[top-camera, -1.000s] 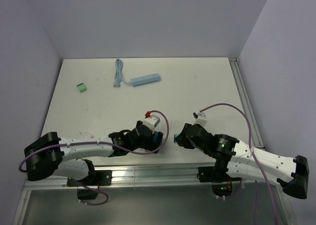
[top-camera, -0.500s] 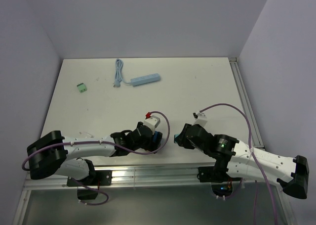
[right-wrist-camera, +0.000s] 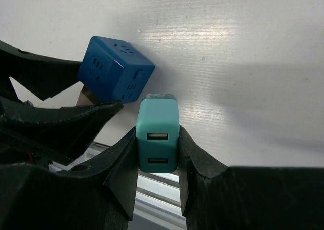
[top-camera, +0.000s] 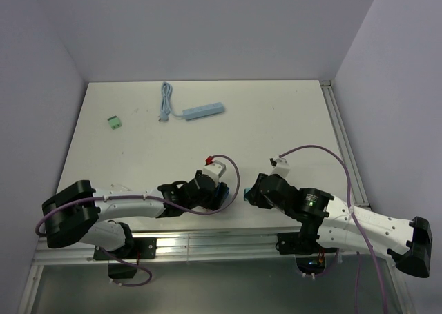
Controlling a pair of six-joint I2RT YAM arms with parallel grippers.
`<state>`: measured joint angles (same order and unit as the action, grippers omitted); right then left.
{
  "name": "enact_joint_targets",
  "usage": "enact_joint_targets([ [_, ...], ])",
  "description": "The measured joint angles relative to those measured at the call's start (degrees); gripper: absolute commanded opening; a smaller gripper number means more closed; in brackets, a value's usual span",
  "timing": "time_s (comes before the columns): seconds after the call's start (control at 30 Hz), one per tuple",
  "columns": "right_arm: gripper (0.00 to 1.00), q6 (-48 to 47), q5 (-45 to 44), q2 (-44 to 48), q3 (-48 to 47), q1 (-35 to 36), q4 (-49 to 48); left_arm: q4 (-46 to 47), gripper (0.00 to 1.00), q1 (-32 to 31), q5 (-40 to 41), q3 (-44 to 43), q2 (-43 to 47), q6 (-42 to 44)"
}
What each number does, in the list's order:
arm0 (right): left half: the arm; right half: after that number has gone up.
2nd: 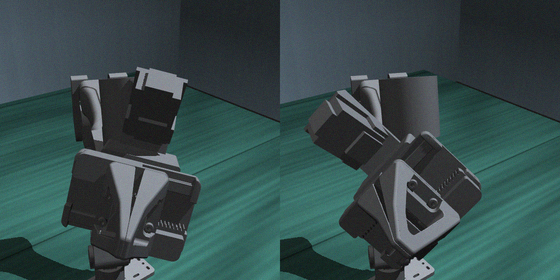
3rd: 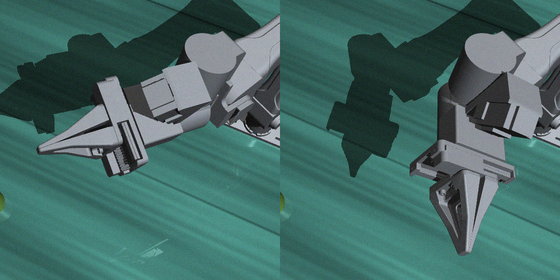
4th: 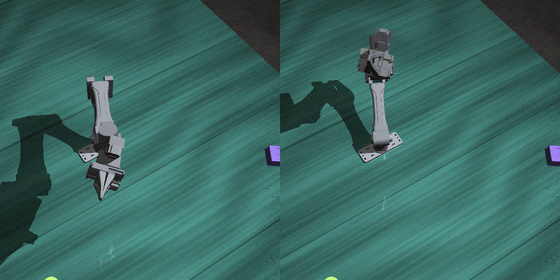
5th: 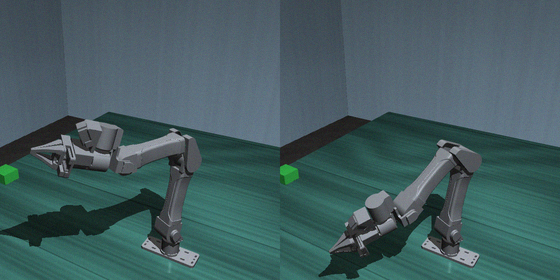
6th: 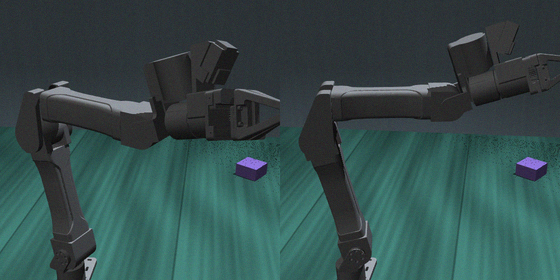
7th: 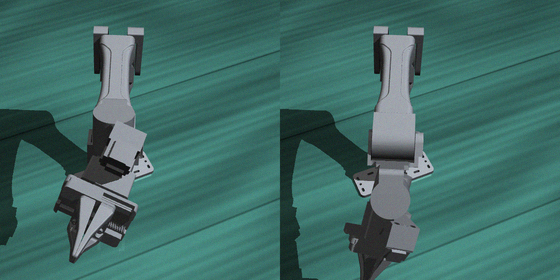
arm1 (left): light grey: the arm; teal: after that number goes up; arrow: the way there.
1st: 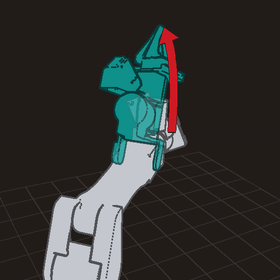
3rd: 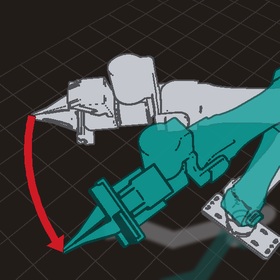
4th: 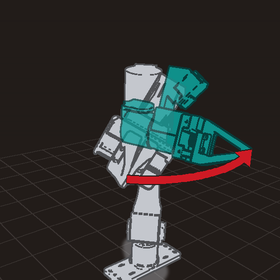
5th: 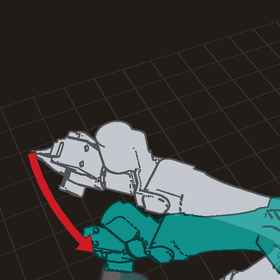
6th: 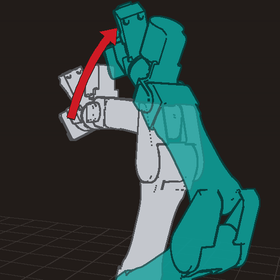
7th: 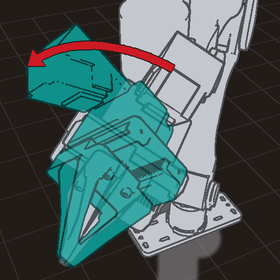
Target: Insert the plug
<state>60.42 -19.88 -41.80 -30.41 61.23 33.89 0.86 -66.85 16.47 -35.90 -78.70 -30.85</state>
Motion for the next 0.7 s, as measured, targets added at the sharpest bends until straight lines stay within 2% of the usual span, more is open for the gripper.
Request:
enact_joint_targets([
  [0.13, 0.00, 0.0, 0.0, 0.1, 0.0, 0.0, 0.0, 0.7, 0.54, 0.0, 0.0, -0.2, -0.4, 0.1],
  [0.23, 0.00, 0.0, 0.0, 0.4, 0.0, 0.0, 0.0, 0.7, 0.33, 0.0, 0.0, -0.2, -0.4, 0.1],
  [0.3, 0.00, 0.0, 0.1, 0.6, 0.0, 0.0, 0.0, 0.7, 0.02, 0.0, -0.1, -0.2, -0.4, 0.1],
  [0.47, 0.00, -1.8, 1.8, -0.1, 0.0, 0.0, -0.7, 0.7, 0.00, 0.2, -3.2, 0.0, 0.4, 0.2],
  [0.53, 0.00, -3.3, 2.8, -0.9, 0.0, 0.0, -1.2, 0.9, 0.00, 1.1, -7.3, 0.3, 1.5, 0.3],
  [0.7, 0.00, -8.3, 3.9, -5.0, -1.6, 0.7, -0.9, 2.4, 0.00, 7.9, -21.0, 2.4, 4.9, 0.2],
])
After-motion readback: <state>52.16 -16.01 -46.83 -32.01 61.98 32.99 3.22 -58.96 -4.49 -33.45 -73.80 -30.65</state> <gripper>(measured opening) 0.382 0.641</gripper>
